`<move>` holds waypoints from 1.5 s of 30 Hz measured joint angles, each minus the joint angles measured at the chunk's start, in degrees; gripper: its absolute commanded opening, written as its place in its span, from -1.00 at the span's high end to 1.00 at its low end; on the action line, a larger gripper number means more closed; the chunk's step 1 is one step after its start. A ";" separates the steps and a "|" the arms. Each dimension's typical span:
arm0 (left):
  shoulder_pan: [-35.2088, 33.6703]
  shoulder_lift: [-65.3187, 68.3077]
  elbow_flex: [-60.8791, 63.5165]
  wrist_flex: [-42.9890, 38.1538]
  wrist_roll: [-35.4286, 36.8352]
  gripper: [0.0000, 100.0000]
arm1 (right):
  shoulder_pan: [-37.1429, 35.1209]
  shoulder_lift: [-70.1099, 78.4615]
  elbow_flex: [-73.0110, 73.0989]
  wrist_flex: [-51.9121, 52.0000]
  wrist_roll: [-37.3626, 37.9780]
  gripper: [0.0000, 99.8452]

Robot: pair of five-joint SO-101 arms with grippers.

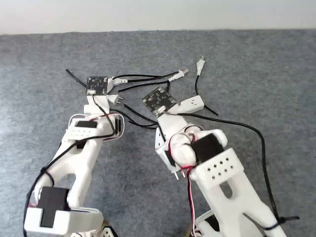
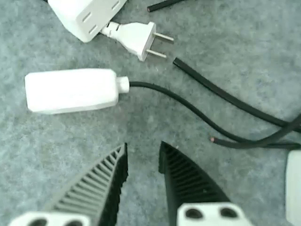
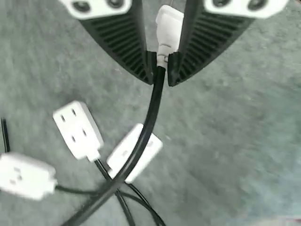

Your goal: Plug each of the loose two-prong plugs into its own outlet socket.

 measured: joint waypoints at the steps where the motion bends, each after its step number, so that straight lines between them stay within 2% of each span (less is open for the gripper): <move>1: 0.70 0.79 -1.05 0.26 0.35 0.81 | -0.97 -0.53 0.18 0.00 -0.18 0.98; 7: 6.95 2.46 -2.90 0.26 0.18 0.81 | -6.95 -1.14 6.95 -3.25 -0.44 0.98; 13: 8.09 2.73 -3.25 0.26 0.18 0.81 | -11.78 -1.14 7.47 -4.48 0.62 0.98; 18: 9.58 2.73 -3.25 0.26 0.18 0.81 | -11.60 -1.14 9.41 -6.86 1.05 0.98; 23: 11.96 2.55 -4.04 4.48 0.18 0.81 | -11.34 -1.14 9.76 -7.56 1.93 0.98; 31: 10.90 2.81 -4.66 4.31 0.26 0.81 | -5.71 -5.10 9.76 -8.53 0.00 0.98; 38: 11.16 7.03 -9.76 8.44 0.26 0.81 | -7.56 -19.08 11.60 -8.53 -0.53 0.98; 45: 12.92 7.12 -10.20 9.23 0.26 0.81 | -8.88 -15.21 13.01 -9.67 0.09 0.98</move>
